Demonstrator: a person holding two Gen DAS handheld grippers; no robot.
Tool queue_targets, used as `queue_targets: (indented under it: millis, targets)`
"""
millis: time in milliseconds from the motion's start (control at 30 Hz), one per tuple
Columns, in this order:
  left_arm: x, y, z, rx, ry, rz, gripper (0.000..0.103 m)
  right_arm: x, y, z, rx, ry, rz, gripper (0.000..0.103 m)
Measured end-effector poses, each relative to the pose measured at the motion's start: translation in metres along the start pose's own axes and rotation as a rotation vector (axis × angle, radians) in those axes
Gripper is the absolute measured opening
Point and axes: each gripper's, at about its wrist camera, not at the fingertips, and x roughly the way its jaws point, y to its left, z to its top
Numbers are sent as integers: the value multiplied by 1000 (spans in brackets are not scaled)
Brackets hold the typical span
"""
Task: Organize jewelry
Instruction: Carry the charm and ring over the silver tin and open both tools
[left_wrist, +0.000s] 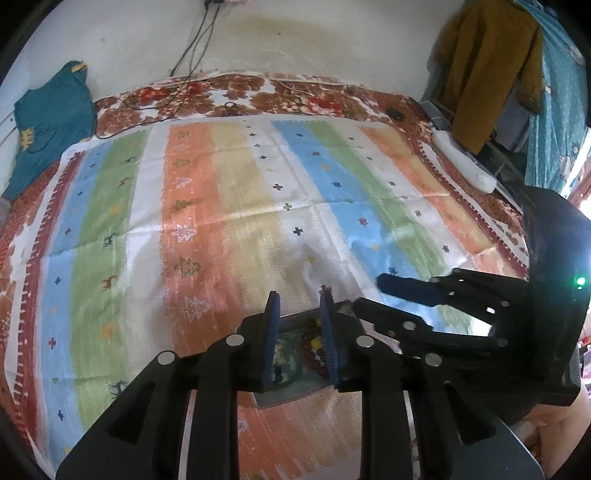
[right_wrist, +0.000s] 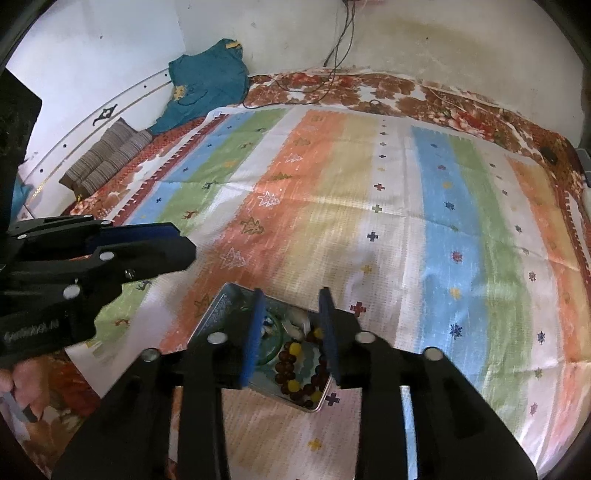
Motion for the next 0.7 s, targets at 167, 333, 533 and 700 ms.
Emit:
queue_targets:
  millis: [167, 333, 533, 700]
  targets:
    - [-7, 3, -5, -7, -7, 3, 22, -10, -4, -7, 17, -14, -12, 39]
    - [-17, -1, -16, -1, -21, -3, 32, -24, -9, -14, 38, -46, -14, 51]
    - [-27, -3, -31, 15, -29, 5, 44, -41, -10, -27, 42, -71, 7, 65]
    - [-36, -2, -45, -4, -45, 26, 59, -56, -9, -37, 38, -115, 5, 76]
